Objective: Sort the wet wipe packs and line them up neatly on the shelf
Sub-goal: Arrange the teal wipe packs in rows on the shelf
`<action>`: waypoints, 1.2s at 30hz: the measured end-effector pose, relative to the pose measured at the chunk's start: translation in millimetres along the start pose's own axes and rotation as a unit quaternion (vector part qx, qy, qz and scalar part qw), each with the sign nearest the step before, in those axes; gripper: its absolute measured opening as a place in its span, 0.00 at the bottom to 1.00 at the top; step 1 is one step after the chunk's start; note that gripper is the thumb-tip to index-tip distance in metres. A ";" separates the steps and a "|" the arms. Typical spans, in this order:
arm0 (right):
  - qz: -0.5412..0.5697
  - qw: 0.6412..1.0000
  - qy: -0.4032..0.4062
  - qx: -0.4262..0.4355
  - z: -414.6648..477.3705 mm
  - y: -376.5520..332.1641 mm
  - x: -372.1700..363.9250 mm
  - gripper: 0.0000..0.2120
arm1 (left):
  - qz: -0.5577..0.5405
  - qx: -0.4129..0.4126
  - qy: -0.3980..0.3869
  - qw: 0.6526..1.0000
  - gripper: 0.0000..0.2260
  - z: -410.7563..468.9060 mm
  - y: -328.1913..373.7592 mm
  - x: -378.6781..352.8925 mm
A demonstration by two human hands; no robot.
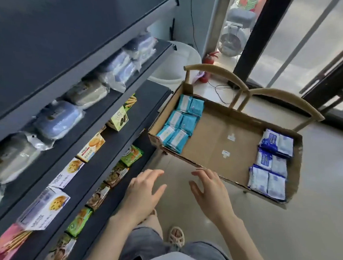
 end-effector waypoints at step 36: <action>0.177 0.876 -0.158 -0.420 325.5 272.8 -261.7 0.24 | 0.009 0.260 -0.226 0.939 0.27 434.5 -211.9 -215.3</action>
Point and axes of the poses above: each hand's wrist, its own z-axis towards the middle knuckle, its own x-axis out of the back of the hand, y = z × x, the point moved 10 cm from there along z, towards the middle knuckle, and after that the axes turned 2 degrees about z, right-handed, at the moved point
